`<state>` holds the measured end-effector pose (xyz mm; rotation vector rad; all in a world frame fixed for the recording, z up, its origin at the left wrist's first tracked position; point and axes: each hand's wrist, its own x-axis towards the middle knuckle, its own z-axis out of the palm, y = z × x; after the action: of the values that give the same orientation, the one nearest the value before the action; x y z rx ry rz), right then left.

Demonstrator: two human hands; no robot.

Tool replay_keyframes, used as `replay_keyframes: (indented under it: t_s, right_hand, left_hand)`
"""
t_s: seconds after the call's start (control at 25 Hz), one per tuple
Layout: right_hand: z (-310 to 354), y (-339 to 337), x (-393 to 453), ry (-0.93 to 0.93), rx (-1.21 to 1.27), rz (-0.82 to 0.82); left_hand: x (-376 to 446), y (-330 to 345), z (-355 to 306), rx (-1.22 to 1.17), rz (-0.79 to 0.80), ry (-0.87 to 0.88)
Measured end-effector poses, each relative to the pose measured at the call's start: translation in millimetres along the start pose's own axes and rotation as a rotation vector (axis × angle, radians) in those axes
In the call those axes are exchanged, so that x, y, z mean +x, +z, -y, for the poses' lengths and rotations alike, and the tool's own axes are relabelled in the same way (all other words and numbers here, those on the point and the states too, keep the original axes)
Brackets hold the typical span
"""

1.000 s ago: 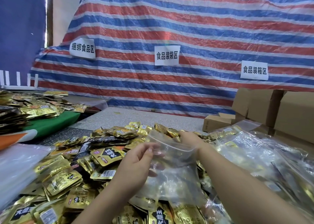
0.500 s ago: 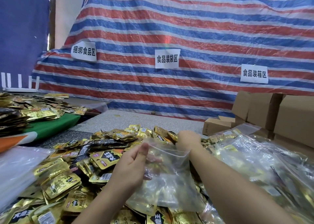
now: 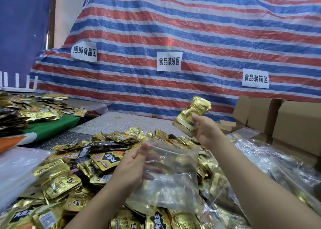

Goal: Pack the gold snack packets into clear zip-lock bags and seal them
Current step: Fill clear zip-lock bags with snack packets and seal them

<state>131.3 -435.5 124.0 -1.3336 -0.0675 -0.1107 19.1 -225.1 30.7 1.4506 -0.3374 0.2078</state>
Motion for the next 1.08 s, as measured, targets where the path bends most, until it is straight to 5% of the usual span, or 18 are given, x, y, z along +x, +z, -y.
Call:
replay_keyframes:
  t_s: [0.16,0.48,1.08]
  right_hand:
    - [12,-2,-48,-0.046,0.186,0.218]
    - [18,-15,-93,-0.264,0.222,0.379]
    - [11,-21,-107,-0.378,-0.653,0.505]
  left_hand:
    - [-2,-3,0,-0.004,0.049,-0.010]
    - [-3,-3,0,0.017,0.115,0.011]
    - [-5,-2,-6,-0.041,0.129,0.028]
